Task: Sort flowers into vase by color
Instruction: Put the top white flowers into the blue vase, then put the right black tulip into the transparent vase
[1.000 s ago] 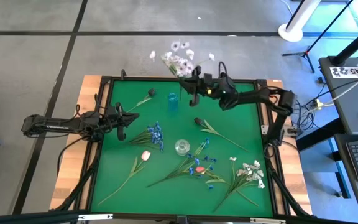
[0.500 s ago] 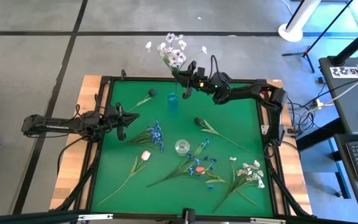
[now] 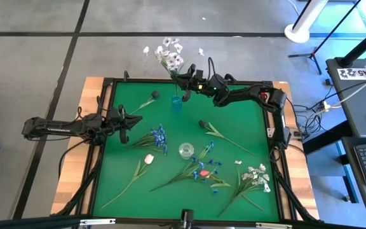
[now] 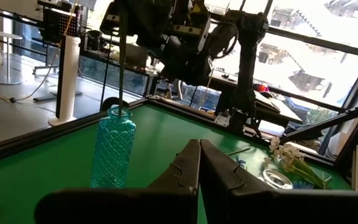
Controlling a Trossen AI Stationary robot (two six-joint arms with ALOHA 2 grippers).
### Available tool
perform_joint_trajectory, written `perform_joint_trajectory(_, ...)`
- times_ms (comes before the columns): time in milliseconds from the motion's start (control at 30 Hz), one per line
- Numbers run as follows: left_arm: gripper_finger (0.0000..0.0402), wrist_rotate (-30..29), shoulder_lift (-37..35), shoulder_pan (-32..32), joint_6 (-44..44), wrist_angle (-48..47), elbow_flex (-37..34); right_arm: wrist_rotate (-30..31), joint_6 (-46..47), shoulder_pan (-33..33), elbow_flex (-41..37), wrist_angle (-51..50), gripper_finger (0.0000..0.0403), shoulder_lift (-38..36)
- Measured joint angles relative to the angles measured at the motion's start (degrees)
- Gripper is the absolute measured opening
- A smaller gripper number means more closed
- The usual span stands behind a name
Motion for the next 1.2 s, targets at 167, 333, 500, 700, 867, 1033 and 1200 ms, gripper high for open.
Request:
perform_joint_trajectory(167,0.0,0.0,-0.01,0.01,0.0,0.0,0.02,-0.51,0.0,0.0,0.0,-2.34,0.0024,0.37)
perform_joint_trajectory(333,0.0,0.0,-0.01,0.0,0.0,0.0,0.01,-2.46,0.0,0.0,0.0,-6.85,0.0024,0.21)
perform_joint_trajectory(500,0.0,0.0,0.01,0.01,0.0,0.0,0.01,-5.37,-0.22,-0.11,0.0,-11.41,0.0024,-1.3)
perform_joint_trajectory(700,0.0,0.0,0.01,0.01,0.0,0.0,0.02,-6.53,-0.44,0.0,0.0,-13.27,0.0026,-2.88)
perform_joint_trajectory(867,0.0,0.01,0.01,-0.01,0.0,0.0,0.02,-6.57,-1.96,0.0,0.02,-20.67,0.0066,-5.62)
perform_joint_trajectory(1033,0.0,0.0,0.01,0.01,0.0,0.02,0.0,-6.56,-4.14,0.0,0.01,-25.9,0.0127,-6.63)
perform_joint_trajectory(1200,0.0,0.01,-0.01,0.0,0.0,0.0,0.0,-6.56,-5.16,0.0,0.0,-27.99,0.0174,-6.67)
